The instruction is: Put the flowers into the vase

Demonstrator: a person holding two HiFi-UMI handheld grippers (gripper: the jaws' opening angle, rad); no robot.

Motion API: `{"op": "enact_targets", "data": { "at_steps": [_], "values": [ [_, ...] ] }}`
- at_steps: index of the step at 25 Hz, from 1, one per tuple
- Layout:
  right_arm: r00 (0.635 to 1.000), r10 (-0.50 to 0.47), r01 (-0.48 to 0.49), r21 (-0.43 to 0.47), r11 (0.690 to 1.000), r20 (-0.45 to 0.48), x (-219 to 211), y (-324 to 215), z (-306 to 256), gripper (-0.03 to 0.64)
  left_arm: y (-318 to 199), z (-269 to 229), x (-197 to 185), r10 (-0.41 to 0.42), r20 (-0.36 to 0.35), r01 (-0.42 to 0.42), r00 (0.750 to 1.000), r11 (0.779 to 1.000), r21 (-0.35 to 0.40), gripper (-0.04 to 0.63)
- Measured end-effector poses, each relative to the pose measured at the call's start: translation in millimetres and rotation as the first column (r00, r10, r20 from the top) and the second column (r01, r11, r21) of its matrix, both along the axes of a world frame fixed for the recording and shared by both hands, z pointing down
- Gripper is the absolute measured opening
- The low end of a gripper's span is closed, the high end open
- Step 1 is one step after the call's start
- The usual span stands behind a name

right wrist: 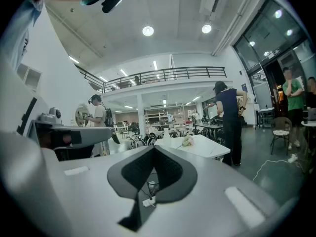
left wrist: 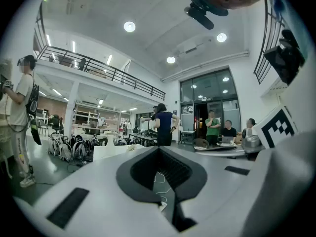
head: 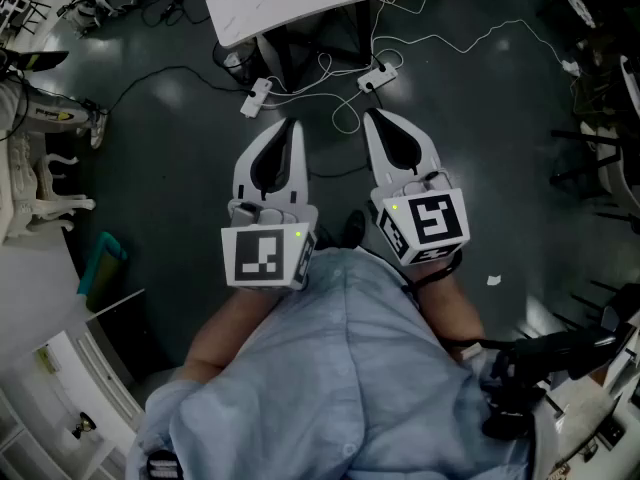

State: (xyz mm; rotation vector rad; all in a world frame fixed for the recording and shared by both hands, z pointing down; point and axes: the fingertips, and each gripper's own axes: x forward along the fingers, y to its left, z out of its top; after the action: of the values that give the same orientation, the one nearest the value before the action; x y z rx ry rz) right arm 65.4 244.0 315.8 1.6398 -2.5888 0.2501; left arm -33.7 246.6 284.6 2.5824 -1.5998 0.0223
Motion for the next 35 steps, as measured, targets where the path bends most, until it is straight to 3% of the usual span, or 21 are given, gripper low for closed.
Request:
{"op": "enact_targets", "data": {
  "at_steps": [13, 18, 27, 35],
  "values": [
    [0.999, 0.002, -0.002, 0.001, 1.000, 0.052, 37, 1, 3, 0.002, 6, 1, 35, -0.004, 0.047, 0.004, 0.999, 1.000, -0.005, 0.004],
    [0.989, -0.066, 0.069, -0.016, 0.997, 0.135, 49, 2, 7, 0.003, 15, 8, 56, -0.024, 0.059, 0.025, 0.998, 0.999, -0.027, 0.004],
    [0.988, -0.092, 0.098, -0.039, 0.994, 0.124, 53, -18, 16, 0.003, 3, 10, 61, -0.054, 0.070, 0.055, 0.996, 0.998, -0.020, 0.004],
    [0.991, -0.087, 0.094, -0.069, 0.993, 0.099, 50, -69, 32, 0.003, -45, 28, 54, -0.060, 0.025, 0.061, 0.998, 0.998, -0.030, 0.003]
  ]
}}
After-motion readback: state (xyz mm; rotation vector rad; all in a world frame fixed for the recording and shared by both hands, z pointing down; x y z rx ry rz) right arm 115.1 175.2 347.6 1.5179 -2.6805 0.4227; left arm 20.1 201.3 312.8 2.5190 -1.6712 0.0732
